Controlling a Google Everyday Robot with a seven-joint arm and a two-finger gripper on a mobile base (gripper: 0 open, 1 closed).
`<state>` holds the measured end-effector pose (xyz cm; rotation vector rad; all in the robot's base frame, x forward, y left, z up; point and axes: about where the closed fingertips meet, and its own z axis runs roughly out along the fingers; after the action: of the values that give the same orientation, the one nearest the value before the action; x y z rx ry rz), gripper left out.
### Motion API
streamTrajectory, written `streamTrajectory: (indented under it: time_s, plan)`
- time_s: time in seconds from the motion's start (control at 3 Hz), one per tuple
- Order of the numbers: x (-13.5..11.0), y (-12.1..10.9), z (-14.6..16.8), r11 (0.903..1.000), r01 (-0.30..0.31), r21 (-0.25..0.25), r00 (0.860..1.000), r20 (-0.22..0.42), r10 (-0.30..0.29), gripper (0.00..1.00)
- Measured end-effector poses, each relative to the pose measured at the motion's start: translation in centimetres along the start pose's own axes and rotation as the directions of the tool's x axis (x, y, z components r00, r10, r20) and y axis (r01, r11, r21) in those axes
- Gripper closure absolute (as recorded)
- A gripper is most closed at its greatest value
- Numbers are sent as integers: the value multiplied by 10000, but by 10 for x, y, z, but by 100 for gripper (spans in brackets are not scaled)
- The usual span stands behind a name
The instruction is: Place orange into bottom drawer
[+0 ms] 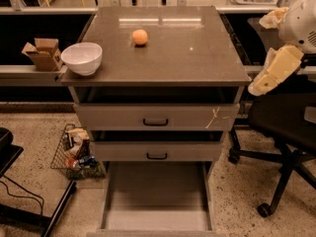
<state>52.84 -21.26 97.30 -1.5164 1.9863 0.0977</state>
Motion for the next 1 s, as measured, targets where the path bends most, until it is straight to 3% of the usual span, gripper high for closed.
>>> streamTrajectory:
  time_s: [0.33,0.67,1.0]
  plan:
    - [-21,-43,38,9997,-33,226,9760,2179,-17,0]
    - [-48,-80,68,9986,257,464,9211,3872,-417,0]
    - [-72,-105,89,9973,498,532,8704,4874,-695,0]
